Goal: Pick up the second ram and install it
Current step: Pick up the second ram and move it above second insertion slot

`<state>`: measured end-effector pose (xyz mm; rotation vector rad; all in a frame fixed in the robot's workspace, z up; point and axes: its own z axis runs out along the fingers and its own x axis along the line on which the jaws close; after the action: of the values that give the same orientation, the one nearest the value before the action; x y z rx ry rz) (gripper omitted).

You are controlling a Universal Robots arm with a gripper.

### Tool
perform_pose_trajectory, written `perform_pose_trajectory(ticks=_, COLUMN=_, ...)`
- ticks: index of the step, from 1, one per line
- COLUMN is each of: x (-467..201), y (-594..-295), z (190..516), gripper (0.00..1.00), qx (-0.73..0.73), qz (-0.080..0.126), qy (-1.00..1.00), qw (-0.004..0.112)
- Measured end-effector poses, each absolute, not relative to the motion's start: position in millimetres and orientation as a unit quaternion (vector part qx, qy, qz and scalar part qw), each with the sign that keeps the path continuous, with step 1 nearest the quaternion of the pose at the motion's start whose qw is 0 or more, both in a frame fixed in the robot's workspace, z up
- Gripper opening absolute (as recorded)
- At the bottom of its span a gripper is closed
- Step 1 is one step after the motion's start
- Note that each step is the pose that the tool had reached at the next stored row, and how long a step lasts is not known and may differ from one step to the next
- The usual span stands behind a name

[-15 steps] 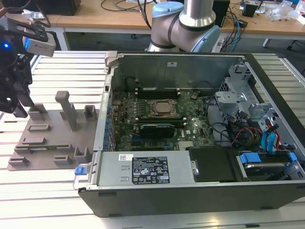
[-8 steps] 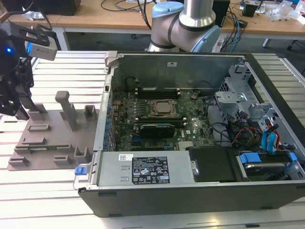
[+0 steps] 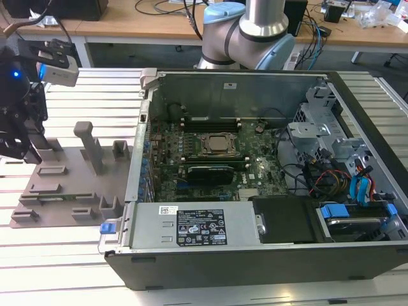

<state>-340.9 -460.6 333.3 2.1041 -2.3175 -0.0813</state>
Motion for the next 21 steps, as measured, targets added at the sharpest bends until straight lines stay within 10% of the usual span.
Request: perform_pose_trajectory(ticks=21, x=-341, y=-462, z=292, gripper=0.36, qx=0.675, qz=-0.026, qy=-0.738, qw=0.006)
